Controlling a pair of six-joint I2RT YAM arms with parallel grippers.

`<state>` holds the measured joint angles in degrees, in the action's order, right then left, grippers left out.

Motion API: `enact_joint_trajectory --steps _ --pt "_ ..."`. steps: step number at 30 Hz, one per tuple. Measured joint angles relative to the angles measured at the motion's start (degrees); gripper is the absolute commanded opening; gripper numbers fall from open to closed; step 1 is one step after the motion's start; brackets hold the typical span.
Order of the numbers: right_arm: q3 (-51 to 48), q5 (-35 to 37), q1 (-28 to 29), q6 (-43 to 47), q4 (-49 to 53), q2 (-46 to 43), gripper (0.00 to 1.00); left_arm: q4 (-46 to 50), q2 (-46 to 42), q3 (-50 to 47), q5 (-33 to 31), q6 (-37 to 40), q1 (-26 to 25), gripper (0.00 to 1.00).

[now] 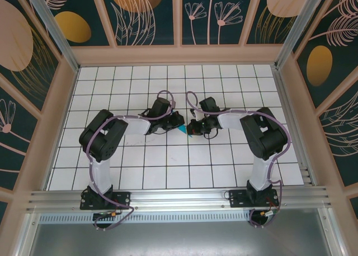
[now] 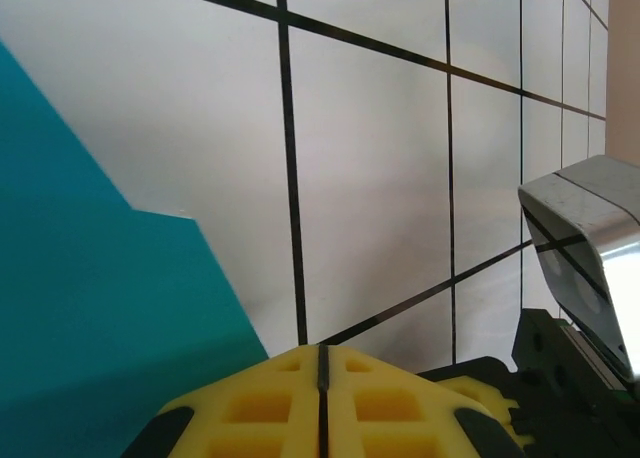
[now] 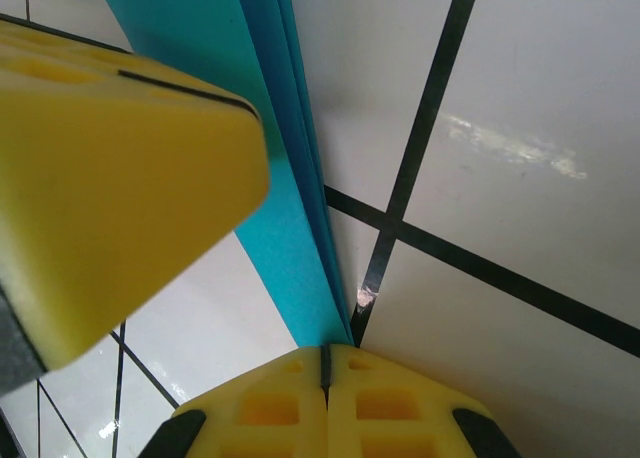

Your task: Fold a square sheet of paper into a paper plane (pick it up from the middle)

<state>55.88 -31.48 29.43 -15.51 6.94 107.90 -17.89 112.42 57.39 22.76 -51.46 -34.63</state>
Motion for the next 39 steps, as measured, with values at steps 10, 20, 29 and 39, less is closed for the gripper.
enact_joint_trajectory --steps 10,20,29,39 --pt "0.00 0.04 0.00 -0.02 0.00 0.17 0.00 0.02 2.08 0.04 -1.73 -0.07 0.00 0.10" --pt "1.29 3.30 1.27 -0.04 2.21 0.44 0.00 -1.55 1.01 -1.79 -2.27 3.41 1.40 0.16" --pt "2.23 5.09 1.92 -0.04 3.76 0.52 0.00 -1.53 -0.31 -3.13 -5.01 7.61 8.52 0.17" --pt "2.27 5.11 1.92 -0.04 3.85 0.55 0.00 0.02 -0.33 -2.45 -8.94 10.80 12.04 0.14"
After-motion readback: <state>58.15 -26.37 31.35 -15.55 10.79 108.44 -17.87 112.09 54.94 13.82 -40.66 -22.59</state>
